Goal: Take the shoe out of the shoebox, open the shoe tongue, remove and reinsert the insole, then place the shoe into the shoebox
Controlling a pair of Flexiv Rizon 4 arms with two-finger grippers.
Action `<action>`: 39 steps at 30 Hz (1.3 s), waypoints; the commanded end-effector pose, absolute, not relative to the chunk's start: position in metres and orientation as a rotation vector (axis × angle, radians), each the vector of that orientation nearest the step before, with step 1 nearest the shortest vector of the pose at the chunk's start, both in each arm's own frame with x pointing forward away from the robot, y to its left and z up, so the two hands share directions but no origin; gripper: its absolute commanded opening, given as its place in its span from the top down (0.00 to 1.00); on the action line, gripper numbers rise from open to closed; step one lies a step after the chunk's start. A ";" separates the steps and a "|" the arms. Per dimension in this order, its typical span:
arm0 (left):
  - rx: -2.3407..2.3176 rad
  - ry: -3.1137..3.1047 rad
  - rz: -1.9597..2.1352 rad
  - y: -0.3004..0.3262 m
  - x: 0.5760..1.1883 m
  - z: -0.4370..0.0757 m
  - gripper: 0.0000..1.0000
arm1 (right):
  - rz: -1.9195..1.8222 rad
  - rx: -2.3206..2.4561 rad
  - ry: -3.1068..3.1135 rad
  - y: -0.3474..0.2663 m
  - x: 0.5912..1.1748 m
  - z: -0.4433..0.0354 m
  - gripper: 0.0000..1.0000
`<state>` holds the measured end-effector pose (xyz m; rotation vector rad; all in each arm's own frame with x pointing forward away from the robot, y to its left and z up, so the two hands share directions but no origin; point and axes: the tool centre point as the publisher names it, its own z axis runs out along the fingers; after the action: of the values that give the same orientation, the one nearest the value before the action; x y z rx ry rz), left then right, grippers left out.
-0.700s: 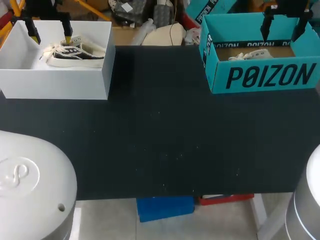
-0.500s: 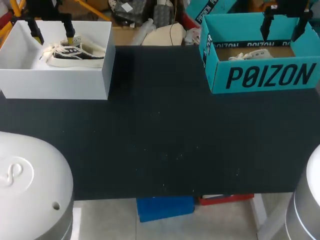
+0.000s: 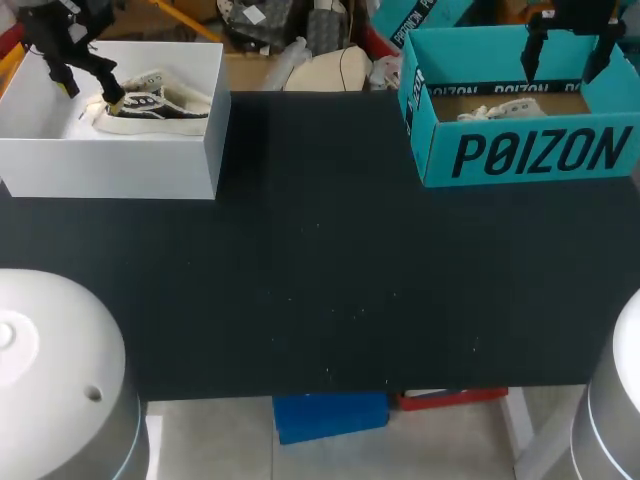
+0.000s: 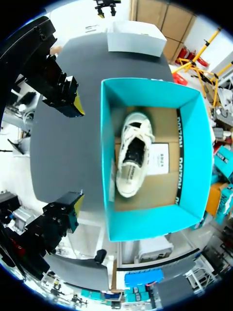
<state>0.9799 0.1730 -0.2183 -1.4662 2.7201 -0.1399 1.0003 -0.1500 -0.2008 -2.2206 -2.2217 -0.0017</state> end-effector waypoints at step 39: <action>-0.030 3.126 -0.028 0.169 1.168 -0.313 0.34 | -0.001 -2.221 -2.222 -0.150 1.000 -0.201 0.00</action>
<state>1.1366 0.1725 -0.3059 -0.0334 3.0144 -0.0348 1.0002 -0.1500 -0.2008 -2.2207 -2.2217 -0.0018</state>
